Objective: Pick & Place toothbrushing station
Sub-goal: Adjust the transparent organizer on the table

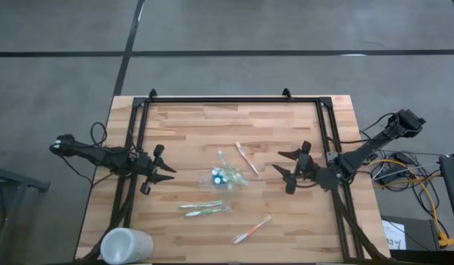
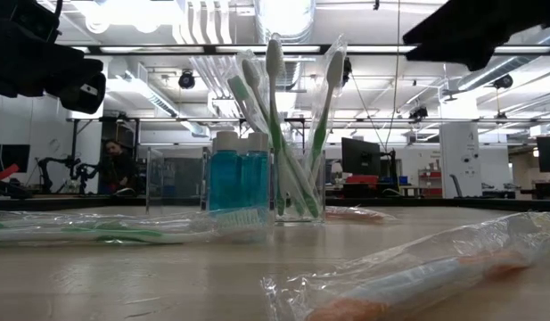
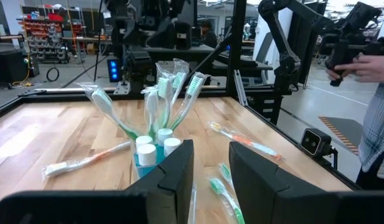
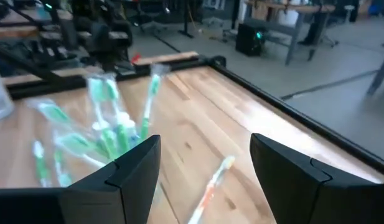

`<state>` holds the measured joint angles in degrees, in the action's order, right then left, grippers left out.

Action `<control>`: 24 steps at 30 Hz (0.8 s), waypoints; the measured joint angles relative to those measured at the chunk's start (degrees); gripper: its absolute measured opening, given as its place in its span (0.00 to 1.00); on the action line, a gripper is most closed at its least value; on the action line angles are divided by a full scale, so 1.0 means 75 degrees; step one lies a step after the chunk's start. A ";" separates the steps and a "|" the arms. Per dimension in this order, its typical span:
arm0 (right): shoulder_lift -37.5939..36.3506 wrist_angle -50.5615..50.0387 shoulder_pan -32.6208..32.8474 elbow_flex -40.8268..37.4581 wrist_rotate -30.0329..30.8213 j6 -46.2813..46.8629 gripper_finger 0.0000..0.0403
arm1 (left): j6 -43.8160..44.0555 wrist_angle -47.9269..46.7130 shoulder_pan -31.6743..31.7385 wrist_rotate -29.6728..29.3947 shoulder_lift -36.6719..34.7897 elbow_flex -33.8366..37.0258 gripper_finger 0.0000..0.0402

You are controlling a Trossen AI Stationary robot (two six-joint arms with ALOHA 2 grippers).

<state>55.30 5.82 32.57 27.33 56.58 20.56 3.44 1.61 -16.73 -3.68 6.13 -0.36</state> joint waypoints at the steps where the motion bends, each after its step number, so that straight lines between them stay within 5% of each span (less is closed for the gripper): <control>1: 0.0071 -0.0011 -0.0065 -0.0023 -0.0049 0.0059 0.61 | 0.0000 0.0000 0.0000 0.0000 0.0000 0.0000 0.27; 5: 0.0499 -0.0005 -0.0464 -0.0034 -0.0755 0.0297 0.61 | 0.0000 0.0000 -0.0003 0.0000 0.0000 0.0000 0.27; 11: 0.1571 0.0967 -0.1251 -0.0005 -0.2948 0.0205 0.61 | 0.0000 0.0000 -0.0003 0.0003 0.0000 0.0000 0.27; 19: 0.2946 0.1815 -0.1866 0.0082 -0.3383 0.0202 0.61 | 0.0000 0.0000 -0.0003 0.0000 0.0000 0.0000 0.27; 24: 0.3861 0.2528 -0.2201 0.0138 -0.4468 0.0280 0.61 | 0.0000 0.0000 -0.0002 0.0000 0.0000 0.0000 0.27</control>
<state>84.26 24.78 16.07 28.36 23.07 22.66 3.44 1.61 -16.74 -3.68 6.13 -0.36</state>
